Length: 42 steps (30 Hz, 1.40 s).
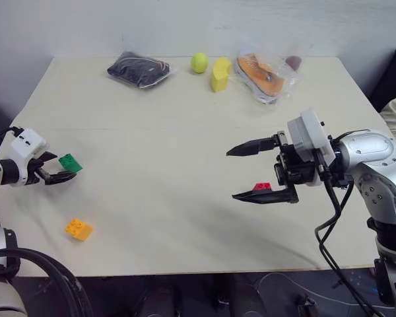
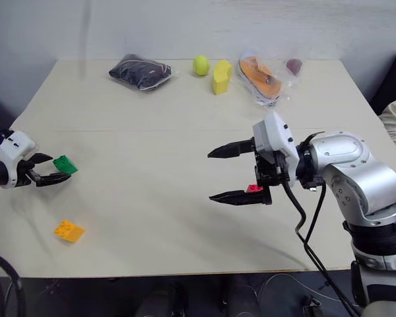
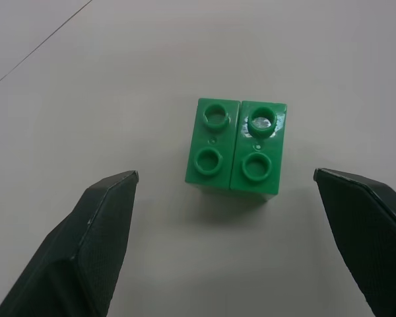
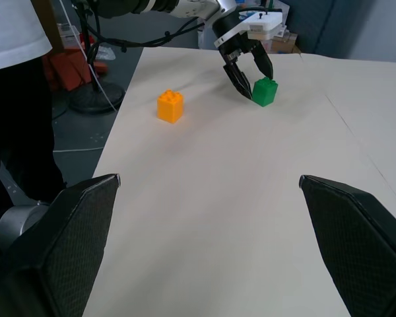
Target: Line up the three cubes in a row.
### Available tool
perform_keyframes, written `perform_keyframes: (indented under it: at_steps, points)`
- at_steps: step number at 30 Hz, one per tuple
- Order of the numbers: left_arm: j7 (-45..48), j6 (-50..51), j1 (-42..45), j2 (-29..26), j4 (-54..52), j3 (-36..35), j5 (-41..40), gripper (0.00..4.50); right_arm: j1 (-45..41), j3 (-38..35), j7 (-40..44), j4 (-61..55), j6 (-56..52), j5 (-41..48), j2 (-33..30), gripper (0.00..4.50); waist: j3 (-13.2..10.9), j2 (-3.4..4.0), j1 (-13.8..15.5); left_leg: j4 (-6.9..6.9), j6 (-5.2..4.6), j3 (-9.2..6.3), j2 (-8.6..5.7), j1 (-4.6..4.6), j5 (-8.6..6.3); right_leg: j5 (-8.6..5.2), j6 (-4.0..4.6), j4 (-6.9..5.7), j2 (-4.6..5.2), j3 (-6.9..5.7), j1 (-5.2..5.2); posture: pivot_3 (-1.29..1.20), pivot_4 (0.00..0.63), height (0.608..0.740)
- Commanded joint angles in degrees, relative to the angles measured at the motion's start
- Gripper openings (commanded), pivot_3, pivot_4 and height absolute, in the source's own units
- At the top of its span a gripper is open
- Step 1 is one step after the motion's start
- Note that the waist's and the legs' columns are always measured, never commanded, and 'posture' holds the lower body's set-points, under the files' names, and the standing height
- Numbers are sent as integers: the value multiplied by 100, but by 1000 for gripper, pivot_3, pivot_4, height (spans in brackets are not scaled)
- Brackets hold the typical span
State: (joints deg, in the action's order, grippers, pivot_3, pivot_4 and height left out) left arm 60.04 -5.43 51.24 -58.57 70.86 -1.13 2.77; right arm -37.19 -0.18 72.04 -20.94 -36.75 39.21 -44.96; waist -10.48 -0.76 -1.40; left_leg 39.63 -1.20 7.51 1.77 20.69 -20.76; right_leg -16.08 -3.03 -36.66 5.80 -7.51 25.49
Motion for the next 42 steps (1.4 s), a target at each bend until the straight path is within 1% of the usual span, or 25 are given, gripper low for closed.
perform_keyframes:
  at_steps: [1,2,3,5,6,10,12,16,19,21,23,25,28,30,32,34,37,42]
  points:
    - [-27,52,172,8,122,-86,21,4500,10,-176,-42,-214,-15,156,-127,4469,0,0,-1,2,-1,0,0,0,-1,0,0,-1,0,0,0,0,150,740]
    - [4,79,171,20,134,-72,35,4109,-5,-167,-50,-213,-19,167,-134,4500,0,0,-2,4,-1,0,0,1,-1,0,0,-3,0,0,0,0,150,740]
    - [27,96,170,26,143,-60,48,3928,-17,-161,-55,-212,-21,173,-138,4500,0,0,-2,5,-1,0,0,1,-1,0,0,-4,0,1,0,0,150,740]
    - [31,92,158,36,166,-42,76,3332,-49,-146,-45,-196,-18,166,-148,4500,-1,-2,-2,7,-1,0,0,1,-1,0,0,-7,0,0,0,0,150,740]
    - [15,105,160,42,177,-47,80,3122,-57,-141,-39,-190,-17,159,-151,4500,-3,-5,-3,8,-1,-1,0,2,-1,0,0,-8,0,0,0,0,150,740]
    - [101,136,140,76,177,-68,84,1856,-24,-116,39,-134,70,67,-204,4500,-4,-7,-5,10,-1,-3,1,2,-2,0,0,-8,0,-1,0,0,150,740]
    - [171,157,146,101,151,-107,35,1472,-9,-112,48,-118,95,48,-220,4500,-4,-7,-4,11,-1,-3,1,3,-2,0,0,-9,0,-1,0,0,150,740]
    - [466,179,185,159,5,-223,-122,1472,25,-90,59,-78,166,-3,-246,4500,-3,-8,-4,13,-1,-3,0,3,-2,0,0,-10,0,-2,0,0,150,740]
    - [881,277,239,264,-281,-266,-274,1472,118,-93,101,-67,230,-80,-316,4500,-3,-8,6,20,-2,-4,0,6,-2,0,0,-12,0,-4,0,0,150,740]
    - [1276,477,182,358,-725,-234,-401,1472,245,-119,174,-62,278,-133,-426,4500,-3,-8,27,37,-4,-20,0,27,-4,0,0,-12,-3,-12,2,0,150,740]
    - [1704,795,-53,461,-1524,-197,-622,1472,411,-176,262,-53,321,-165,-557,4500,-3,-8,66,50,-6,-33,-3,44,-4,2,-3,-12,-7,-11,5,0,150,740]
    - [2037,1592,-618,599,-3293,-133,-1097,1472,692,-345,349,-8,399,-213,-761,4500,-3,-8,98,53,-8,-35,-4,47,-5,2,-4,-10,-10,-8,5,0,150,740]
    - [2122,2731,-1383,695,-5853,24,-1724,1472,1091,-606,353,127,560,-330,-1019,4500,-4,-8,130,56,-9,-45,-4,49,-6,3,-5,-10,15,10,2,0,150,740]
    - [2099,3170,-1671,742,-7110,273,-1933,1472,1428,-802,462,271,757,-466,-1216,4500,-4,-9,141,60,-9,-48,-4,51,-6,3,-6,-11,19,13,0,0,150,740]
    - [2000,3493,-1737,825,-7843,529,-2011,1472,1725,-934,600,398,963,-595,-1386,4500,-4,-8,161,64,-8,-53,-5,50,-6,3,-6,-11,18,12,-5,0,150,740]
    - [1908,3587,-1674,923,-8107,759,-1968,1472,1935,-1015,675,515,1124,-681,-1487,4500,-4,-8,160,67,-7,-51,-4,43,-5,4,-6,-14,8,18,-10,0,150,740]
    - [1506,3896,-1302,1401,-8354,1399,-1708,1472,2132,-1094,682,857,1432,-890,-1528,4500,-4,-8,158,67,-3,-47,-4,31,-1,4,-6,-15,-15,26,-14,0,150,740]
    - [809,4165,-842,2150,-8004,2069,-1241,1472,2237,-1073,647,1214,1841,-1164,-1482,4500,-4,-8,179,67,-5,-47,-4,33,1,4,-6,-21,-22,31,-13,0,150,740]
